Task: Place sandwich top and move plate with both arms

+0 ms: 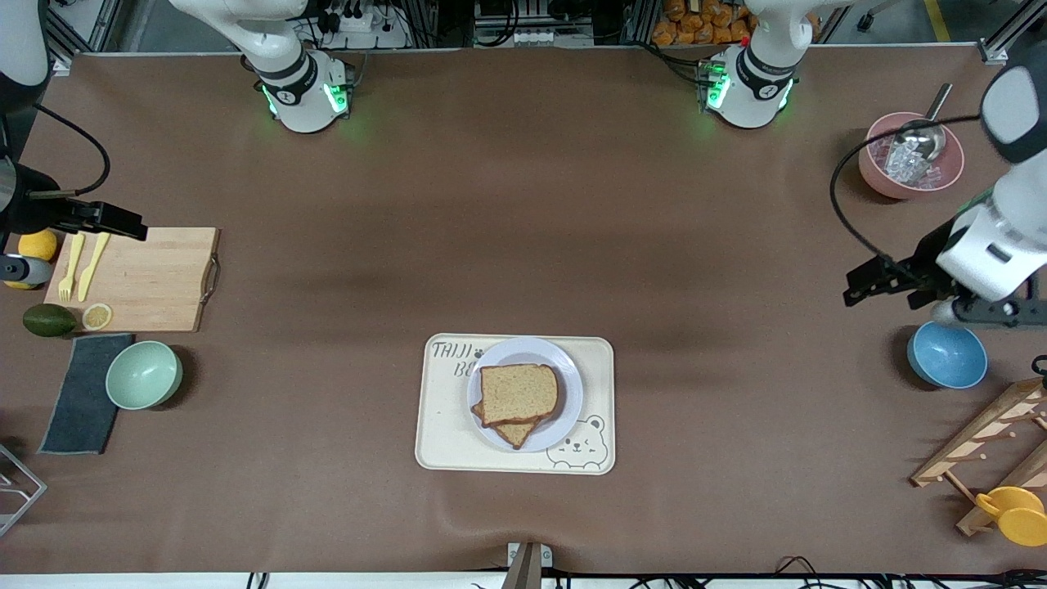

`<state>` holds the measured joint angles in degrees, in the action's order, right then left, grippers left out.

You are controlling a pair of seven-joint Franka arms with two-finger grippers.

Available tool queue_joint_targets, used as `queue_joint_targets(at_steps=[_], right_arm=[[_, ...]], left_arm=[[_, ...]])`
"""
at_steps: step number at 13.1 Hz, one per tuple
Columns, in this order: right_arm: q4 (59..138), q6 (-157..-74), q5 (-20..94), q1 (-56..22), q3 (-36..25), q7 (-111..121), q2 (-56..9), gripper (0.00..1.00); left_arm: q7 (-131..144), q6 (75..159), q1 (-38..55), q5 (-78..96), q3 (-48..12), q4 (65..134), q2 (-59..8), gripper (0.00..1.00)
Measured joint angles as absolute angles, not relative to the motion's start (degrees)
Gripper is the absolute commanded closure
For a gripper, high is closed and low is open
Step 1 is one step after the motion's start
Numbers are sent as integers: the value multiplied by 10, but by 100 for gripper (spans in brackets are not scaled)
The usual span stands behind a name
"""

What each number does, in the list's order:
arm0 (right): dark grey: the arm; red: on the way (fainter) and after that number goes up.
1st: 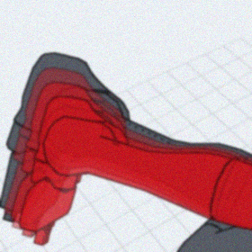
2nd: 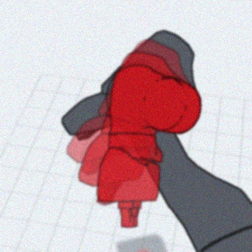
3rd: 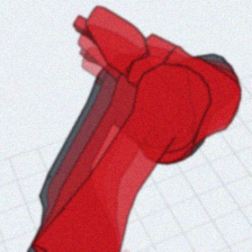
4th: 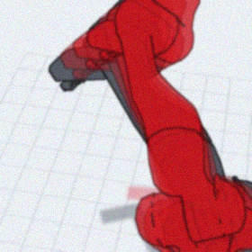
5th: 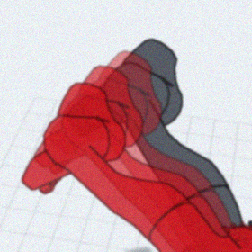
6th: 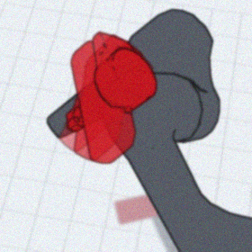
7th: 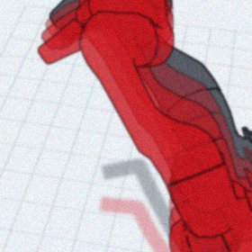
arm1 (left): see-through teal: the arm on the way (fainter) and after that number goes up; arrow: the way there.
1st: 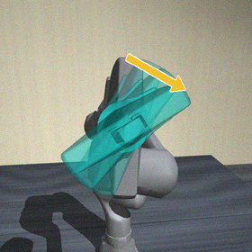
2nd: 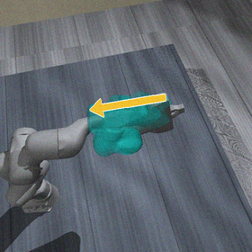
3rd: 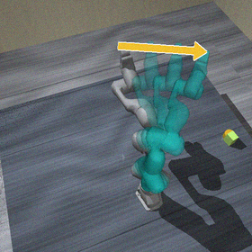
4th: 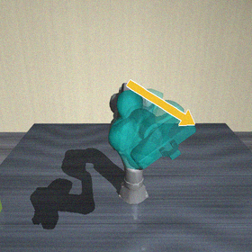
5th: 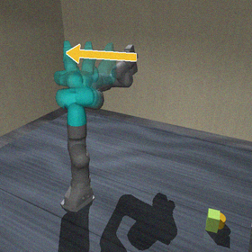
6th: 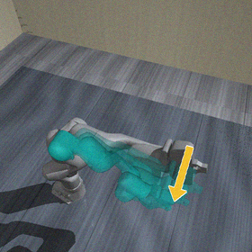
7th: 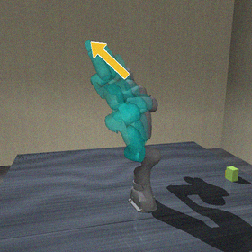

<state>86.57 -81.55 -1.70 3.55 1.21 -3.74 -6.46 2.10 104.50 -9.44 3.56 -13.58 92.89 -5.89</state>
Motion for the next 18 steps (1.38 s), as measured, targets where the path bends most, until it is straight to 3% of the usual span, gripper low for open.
queue_joint_targets(at_steps=[5,7,10,18], right_arm=[[866,-816,-15,35,12,-37,-65,0],[866,-816,-14,35,12,-37,-65,0],[866,-816,-14,35,12,-37,-67,0],[866,-817,-14,35,13,-37,-70,0]], left_arm=[[48,941,-76,18,-125,913,-10,0],[79,921,-3,13,-69,913,-4,0],[86,919,50,12,-37,913,0,0],[86,920,51,11,-33,897,0,0]])
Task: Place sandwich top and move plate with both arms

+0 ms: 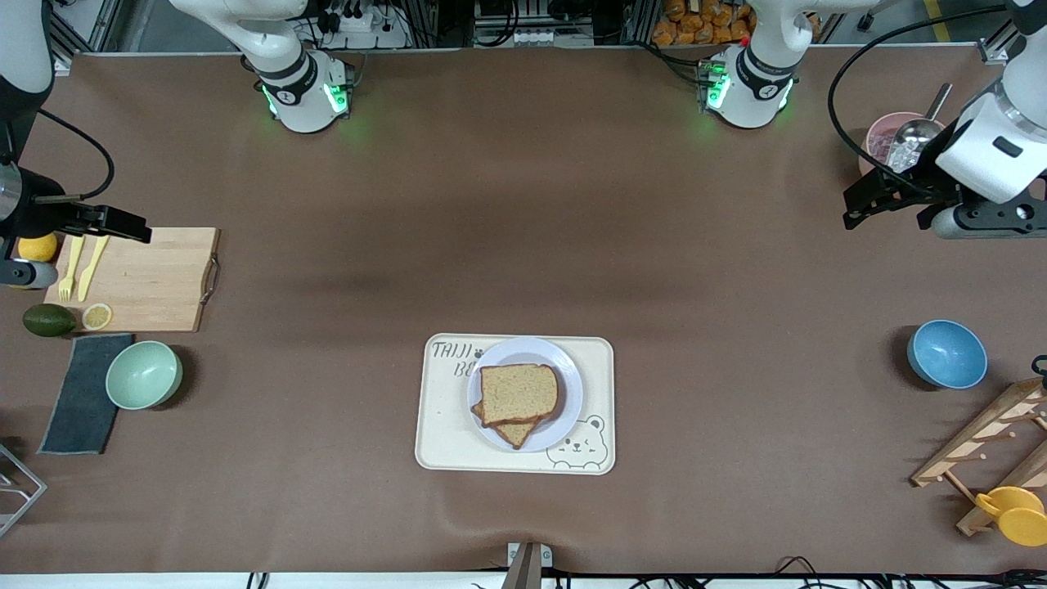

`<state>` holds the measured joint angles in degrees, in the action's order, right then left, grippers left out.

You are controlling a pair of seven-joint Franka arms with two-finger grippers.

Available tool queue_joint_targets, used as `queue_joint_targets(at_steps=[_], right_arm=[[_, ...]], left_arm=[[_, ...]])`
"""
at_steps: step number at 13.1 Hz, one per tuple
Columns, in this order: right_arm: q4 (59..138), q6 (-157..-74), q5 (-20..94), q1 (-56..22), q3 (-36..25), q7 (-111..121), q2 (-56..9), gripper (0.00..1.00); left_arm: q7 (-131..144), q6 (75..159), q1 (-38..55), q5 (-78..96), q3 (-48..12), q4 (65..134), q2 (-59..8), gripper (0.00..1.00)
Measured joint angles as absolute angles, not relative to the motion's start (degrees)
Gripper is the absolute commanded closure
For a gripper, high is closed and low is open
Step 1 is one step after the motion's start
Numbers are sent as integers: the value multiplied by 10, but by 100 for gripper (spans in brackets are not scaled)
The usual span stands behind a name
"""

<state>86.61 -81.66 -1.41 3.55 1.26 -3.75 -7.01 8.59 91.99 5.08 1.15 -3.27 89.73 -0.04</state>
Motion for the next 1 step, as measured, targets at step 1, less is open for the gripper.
queue_joint_targets(at_steps=[1], right_arm=[[866,-817,-14,35,13,-37,-70,0]], left_arm=[[86,920,51,12,-33,897,0,0]])
